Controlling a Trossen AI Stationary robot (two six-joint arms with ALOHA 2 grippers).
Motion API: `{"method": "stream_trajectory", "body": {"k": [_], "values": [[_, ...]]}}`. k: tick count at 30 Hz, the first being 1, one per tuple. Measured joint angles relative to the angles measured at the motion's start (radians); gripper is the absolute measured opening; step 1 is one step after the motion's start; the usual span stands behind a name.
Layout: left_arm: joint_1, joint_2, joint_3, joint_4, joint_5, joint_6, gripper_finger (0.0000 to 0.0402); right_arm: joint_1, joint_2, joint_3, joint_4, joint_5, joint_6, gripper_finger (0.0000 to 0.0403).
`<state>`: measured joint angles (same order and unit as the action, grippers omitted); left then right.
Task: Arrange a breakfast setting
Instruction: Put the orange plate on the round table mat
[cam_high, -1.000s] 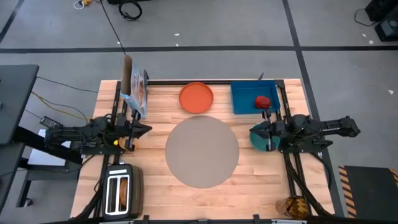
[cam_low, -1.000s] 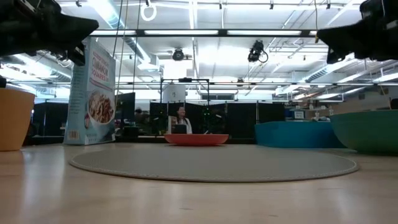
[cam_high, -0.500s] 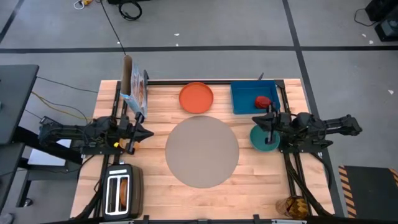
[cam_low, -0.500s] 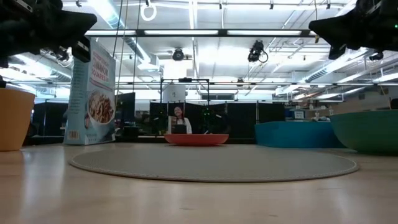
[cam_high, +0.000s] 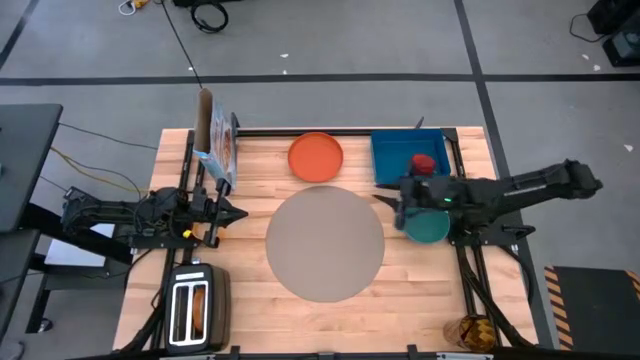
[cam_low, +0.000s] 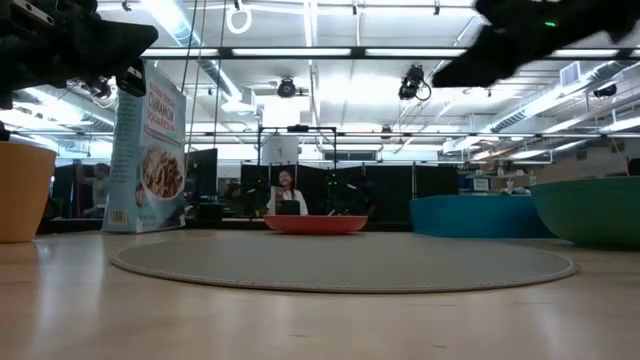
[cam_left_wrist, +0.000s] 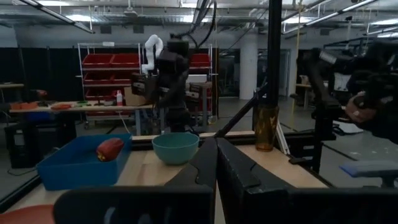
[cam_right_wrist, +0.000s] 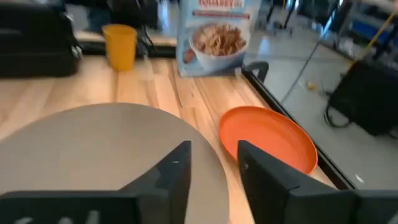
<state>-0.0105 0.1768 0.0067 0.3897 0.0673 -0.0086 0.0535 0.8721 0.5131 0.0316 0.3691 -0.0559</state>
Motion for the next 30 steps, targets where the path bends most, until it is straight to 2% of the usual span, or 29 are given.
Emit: {"method": "stream_trajectory", "body": {"k": [7,16,23,30], "values": [[0.0,0.0,0.0,0.0,-0.002,-0.003,0.0009,-0.124,0.4,0.298,-0.023,-0.209,-0.043,0.0189],[0.0,0.0,0.0,-0.001,-0.002,-0.006,0.0009,-0.21,0.838,0.588,-0.029,-0.233,-0.081,0.0192],[0.0,0.0,0.0,0.0,-0.003,-0.006,0.0009,-0.266,1.056,0.7,-0.049,-0.233,-0.079,0.0188],[0.0,0.0,0.0,0.0,-0.003,-0.006,0.0009,-0.31,1.154,0.708,-0.047,-0.232,-0.046,0.0185]]}}
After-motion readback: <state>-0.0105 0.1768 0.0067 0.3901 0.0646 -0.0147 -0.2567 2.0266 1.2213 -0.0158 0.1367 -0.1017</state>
